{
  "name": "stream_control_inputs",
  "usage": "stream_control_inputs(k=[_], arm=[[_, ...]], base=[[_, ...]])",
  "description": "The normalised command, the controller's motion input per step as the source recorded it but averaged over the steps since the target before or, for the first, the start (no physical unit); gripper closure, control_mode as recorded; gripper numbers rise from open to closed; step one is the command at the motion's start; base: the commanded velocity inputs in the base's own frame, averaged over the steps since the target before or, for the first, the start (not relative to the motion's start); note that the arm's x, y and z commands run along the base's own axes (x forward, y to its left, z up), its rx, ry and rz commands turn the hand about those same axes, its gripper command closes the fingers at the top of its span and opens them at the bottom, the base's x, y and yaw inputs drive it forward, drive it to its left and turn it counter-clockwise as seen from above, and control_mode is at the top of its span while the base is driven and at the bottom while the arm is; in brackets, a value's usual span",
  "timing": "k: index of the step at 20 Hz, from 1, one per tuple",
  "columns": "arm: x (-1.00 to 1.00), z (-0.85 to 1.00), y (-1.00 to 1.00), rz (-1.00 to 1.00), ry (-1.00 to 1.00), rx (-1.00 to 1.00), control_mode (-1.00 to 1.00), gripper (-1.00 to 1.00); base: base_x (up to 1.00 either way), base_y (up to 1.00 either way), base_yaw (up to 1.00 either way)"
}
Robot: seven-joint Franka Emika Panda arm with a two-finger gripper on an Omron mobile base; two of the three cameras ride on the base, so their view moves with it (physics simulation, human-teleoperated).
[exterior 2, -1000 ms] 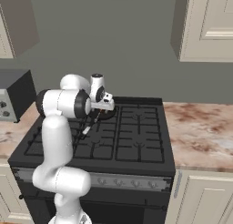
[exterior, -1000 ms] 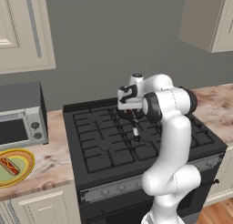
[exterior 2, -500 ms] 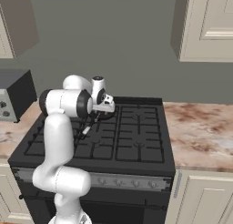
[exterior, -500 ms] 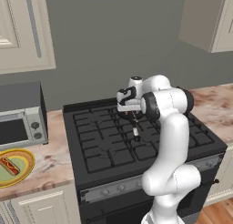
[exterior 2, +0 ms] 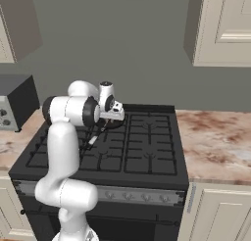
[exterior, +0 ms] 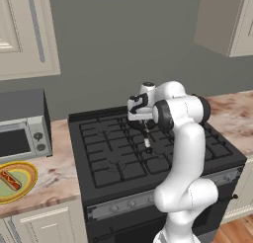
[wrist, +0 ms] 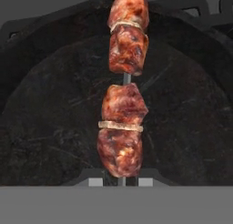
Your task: Place the cold items (lemon and broccoli) from the fridge in one tupperware on the dining counter. Place the warm items (kebab skewer and hot dog) in the stove area in another tupperware.
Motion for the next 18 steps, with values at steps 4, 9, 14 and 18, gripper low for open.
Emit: stream_control_inputs(k=[4,9,14,18], arm=[[-0.32,0.42,0.0,0.0,-0.12,0.0,-1.0,1.0],[-0.44,0.65,0.0,0.0,-0.14,0.0,-1.0,1.0],[-0.5,0.68,0.0,0.0,-0.09,0.0,-1.0,1.0],[-0.47,0.74,0.0,0.0,-0.06,0.0,-1.0,1.0]], base=[[0.0,0.0,0.0],[0.0,0.0,0.0],[0.0,0.0,0.0],[0.0,0.0,0.0]])
